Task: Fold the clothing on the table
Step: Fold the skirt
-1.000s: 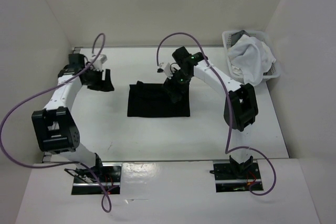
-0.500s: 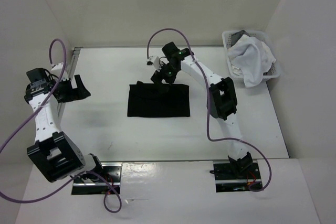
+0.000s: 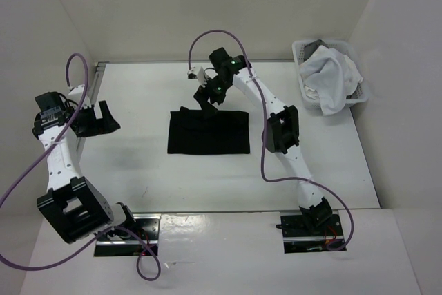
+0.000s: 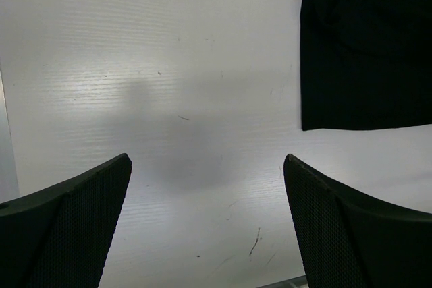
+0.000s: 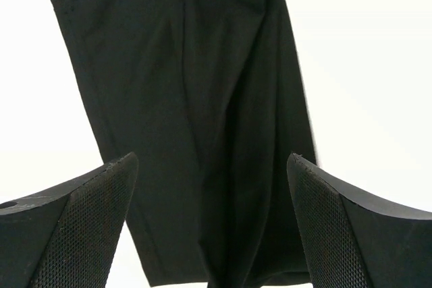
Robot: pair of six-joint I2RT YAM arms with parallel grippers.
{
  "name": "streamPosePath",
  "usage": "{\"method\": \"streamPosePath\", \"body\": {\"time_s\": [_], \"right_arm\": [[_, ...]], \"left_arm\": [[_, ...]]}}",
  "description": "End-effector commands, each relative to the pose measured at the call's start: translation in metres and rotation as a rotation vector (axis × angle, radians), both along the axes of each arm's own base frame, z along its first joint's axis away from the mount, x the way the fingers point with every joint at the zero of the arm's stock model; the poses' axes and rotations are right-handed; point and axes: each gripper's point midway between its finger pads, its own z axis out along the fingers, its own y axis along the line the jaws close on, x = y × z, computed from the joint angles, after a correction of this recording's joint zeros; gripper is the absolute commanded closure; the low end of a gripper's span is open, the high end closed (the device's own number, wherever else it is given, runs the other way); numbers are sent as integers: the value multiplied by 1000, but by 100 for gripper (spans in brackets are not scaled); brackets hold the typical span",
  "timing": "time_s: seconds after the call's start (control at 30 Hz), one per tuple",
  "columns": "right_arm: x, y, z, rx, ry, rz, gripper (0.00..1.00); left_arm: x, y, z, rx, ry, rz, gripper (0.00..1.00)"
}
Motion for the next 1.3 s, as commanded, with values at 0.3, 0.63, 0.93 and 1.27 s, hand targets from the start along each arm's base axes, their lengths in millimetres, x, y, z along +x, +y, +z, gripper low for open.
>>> {"method": "streamPosePath", "body": {"time_s": [0.3, 0.63, 0.93, 1.27], "right_arm": [[-38, -7, -16, -55, 128, 55, 6], [-43, -6, 37, 37, 33, 18, 7], [-112, -31, 29, -29, -8, -12, 5], [-157, -21, -3, -71, 27, 33, 5]], "left_arm": [[5, -3, -7, -36, -3, -42, 1], [3, -5, -7, -40, -3, -53, 1], [5, -6, -2, -35, -25, -59, 1], [5, -8, 1, -36, -37, -64, 1]]}}
